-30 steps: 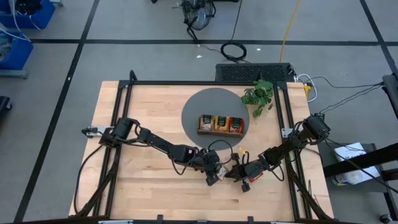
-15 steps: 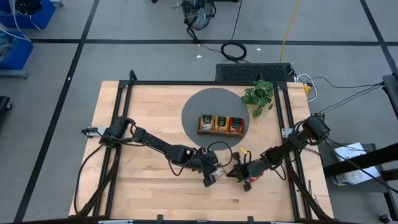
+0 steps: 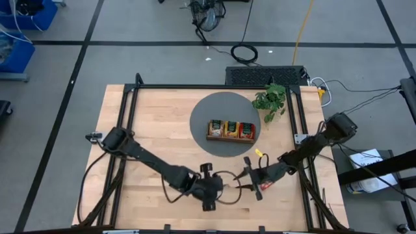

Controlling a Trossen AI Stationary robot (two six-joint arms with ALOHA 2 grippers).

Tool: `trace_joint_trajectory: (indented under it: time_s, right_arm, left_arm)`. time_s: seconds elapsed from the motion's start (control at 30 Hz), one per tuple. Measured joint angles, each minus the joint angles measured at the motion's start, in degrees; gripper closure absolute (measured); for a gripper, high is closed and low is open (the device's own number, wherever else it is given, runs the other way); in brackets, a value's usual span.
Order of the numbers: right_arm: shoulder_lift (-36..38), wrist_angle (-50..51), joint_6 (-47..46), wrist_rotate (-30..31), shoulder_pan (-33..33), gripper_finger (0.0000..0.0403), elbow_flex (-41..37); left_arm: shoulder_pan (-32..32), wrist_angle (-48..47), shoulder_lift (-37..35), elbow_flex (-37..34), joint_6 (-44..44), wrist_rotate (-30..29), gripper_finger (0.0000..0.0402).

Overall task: Pick & Place Tea
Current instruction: Put the brown tea bag into the left section of the wooden organizer

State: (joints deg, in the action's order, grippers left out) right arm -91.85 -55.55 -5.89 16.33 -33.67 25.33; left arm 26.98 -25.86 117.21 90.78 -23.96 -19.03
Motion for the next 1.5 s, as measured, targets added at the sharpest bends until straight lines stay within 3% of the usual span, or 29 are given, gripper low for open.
trace_joint_trajectory:
  time_s: [0.27, 0.5, 0.63, 1.23, 1.37, 1.5]
  right_arm:
    - [0.7, 1.3, -2.4, -8.3, 2.6, 0.0201, 4.6]
    - [0.9, 32.3, -1.8, -7.5, 4.7, 0.0199, 18.3]
    - [0.6, 41.6, 0.7, -5.7, 4.7, 0.0201, 23.9]
    - [-3.9, 41.2, 0.7, -7.4, 5.5, 0.0203, 26.6]
    - [-3.9, 40.7, 1.0, -7.5, 5.5, 0.0229, 26.6]
    - [-3.9, 41.3, 0.1, -8.8, 5.5, 0.0286, 26.6]
  left_arm:
    - [1.6, 0.3, 0.4, 2.3, 0.1, -2.9, 0.04]
    - [1.2, -4.5, 2.5, 2.2, -2.5, -1.6, 0.04]
    - [1.1, -4.9, 3.4, 2.2, -3.8, -0.6, 0.04]
    - [0.7, -4.1, 4.1, 5.8, -0.1, -2.5, 0.0401]
    - [0.7, -4.2, 4.4, 5.8, -0.2, -2.5, 0.0401]
    - [0.6, -3.9, 4.5, 5.8, -0.5, -2.6, 0.0401]
